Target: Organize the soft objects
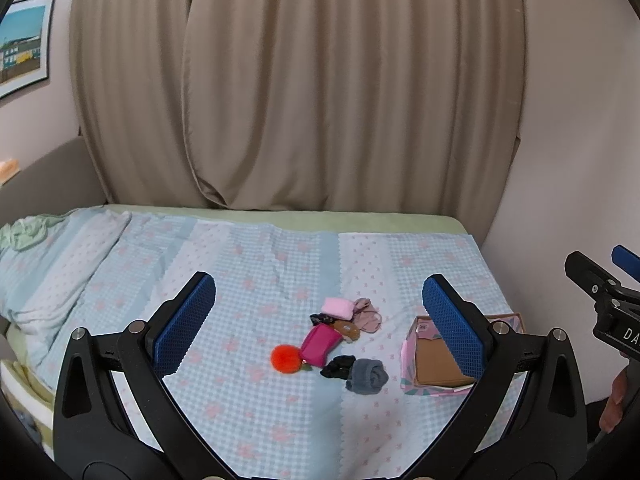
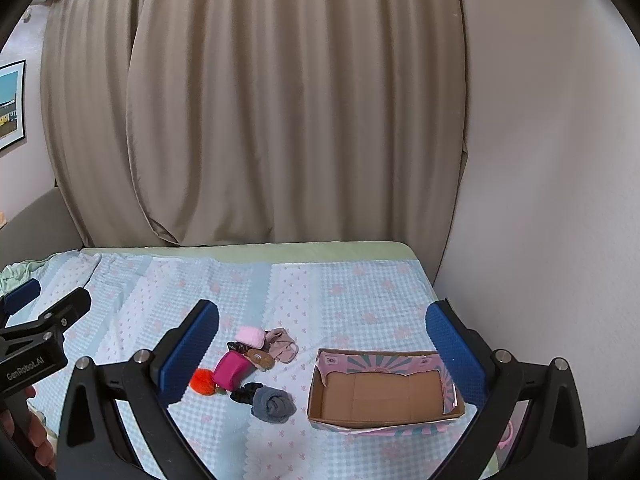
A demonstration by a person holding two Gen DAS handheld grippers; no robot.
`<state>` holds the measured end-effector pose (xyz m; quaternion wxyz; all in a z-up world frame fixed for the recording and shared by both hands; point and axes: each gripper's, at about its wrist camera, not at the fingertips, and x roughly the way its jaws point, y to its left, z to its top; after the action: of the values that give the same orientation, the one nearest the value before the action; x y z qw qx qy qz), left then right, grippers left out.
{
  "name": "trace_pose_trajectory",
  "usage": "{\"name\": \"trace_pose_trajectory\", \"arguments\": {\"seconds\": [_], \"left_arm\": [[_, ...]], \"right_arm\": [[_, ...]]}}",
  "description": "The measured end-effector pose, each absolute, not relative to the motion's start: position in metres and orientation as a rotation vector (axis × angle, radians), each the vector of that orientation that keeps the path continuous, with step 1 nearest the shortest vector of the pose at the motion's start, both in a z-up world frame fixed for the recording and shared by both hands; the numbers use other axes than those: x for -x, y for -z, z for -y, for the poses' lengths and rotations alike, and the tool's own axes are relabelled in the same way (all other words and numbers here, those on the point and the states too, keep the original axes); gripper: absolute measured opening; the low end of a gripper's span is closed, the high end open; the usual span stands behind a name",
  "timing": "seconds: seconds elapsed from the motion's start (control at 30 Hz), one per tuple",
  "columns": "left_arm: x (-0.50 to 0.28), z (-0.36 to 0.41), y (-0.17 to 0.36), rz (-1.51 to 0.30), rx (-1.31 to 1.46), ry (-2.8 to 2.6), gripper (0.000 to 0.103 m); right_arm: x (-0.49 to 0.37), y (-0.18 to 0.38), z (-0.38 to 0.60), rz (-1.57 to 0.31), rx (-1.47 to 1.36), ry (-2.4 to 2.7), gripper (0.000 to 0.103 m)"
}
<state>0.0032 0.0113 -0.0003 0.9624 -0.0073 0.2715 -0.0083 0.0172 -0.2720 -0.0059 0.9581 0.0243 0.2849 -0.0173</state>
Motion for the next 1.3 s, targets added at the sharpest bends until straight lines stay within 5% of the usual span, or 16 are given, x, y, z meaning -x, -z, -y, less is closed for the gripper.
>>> {"name": "trace_pose_trajectory", "arguments": {"seconds": [1.3], "left_arm": [[-0.02, -0.036, 0.012, -0.599, 0.029, 0.002, 0.102]], "right_arm": [[-0.028, 0.015, 0.254, -0.588, -0.051, 0.018, 0.103]]}}
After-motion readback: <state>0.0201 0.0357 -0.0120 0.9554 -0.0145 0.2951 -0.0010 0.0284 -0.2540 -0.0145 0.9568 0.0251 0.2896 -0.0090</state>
